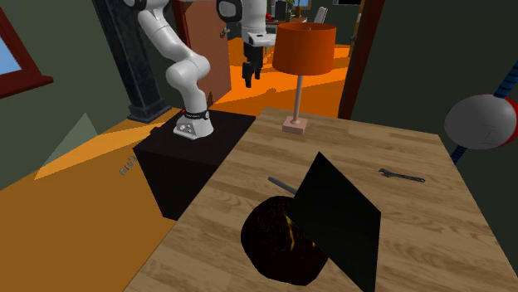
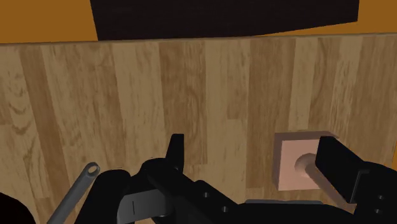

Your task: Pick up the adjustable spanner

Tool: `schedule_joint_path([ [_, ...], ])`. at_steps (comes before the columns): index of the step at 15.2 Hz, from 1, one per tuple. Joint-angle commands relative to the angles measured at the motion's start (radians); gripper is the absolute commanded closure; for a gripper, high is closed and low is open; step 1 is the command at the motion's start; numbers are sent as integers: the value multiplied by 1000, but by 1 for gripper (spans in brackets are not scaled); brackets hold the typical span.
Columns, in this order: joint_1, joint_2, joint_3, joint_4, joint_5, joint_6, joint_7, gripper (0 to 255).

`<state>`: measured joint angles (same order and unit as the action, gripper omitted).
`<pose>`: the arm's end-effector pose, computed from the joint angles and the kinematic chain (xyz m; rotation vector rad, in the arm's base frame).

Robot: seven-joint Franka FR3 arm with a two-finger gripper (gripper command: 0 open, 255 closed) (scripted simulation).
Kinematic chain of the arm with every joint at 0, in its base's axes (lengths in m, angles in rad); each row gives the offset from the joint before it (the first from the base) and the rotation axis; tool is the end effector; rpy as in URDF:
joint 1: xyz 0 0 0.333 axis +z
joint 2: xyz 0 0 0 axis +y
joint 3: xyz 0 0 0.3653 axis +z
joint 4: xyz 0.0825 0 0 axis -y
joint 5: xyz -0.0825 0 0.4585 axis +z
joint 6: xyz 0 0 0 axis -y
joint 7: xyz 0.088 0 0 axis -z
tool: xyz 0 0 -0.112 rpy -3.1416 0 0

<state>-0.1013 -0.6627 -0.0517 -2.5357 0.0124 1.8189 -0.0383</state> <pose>0.3800 -0.0585 0.4972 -3.0878 0.1642 0.0783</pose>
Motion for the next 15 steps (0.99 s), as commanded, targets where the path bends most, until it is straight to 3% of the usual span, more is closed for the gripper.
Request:
schedule_joint_path([
  [1,-18,46,-13,-17,-10,92,7,0],
  [8,-72,240,-57,-31,-29,388,36,0],
  [15,-112,471,-109,23,-13,653,50,0],
])
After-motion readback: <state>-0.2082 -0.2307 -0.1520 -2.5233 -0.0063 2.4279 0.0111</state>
